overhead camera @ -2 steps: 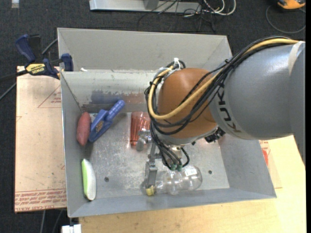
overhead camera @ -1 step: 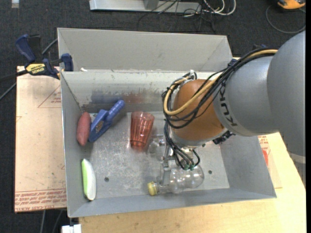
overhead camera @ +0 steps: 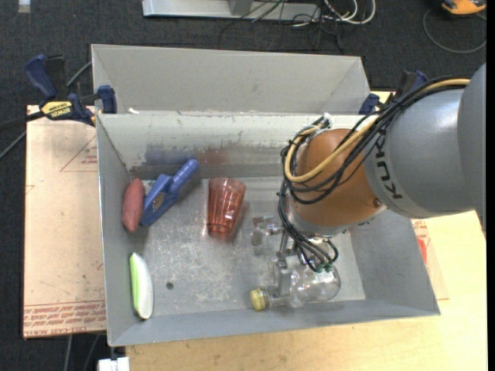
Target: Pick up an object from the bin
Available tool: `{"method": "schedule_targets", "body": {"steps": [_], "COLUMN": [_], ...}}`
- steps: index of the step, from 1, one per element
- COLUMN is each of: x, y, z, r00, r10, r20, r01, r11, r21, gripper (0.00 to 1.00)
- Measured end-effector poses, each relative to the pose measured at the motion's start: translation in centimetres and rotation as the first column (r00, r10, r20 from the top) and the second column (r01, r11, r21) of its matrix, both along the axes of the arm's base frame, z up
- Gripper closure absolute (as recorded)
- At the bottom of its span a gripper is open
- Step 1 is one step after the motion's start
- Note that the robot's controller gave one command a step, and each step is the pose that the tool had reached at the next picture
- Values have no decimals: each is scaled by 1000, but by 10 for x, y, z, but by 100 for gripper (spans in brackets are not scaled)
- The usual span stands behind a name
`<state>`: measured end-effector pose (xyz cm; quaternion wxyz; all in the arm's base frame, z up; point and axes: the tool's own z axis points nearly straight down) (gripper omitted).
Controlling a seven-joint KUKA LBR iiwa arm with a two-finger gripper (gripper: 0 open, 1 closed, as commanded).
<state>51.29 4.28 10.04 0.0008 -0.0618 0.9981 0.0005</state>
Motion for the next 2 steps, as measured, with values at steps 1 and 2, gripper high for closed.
{"method": "schedule_targets", "body": {"steps": [1, 2], "x": [-11, -10], "y": [-19, -20], "z": [-29, -28], "r00": [996, 996], "r10": [-87, -88], "r20": [-15, -14], "r01": [87, 88], "r11": [996, 996], "r21": [0, -2], "gripper": [0, 100]}}
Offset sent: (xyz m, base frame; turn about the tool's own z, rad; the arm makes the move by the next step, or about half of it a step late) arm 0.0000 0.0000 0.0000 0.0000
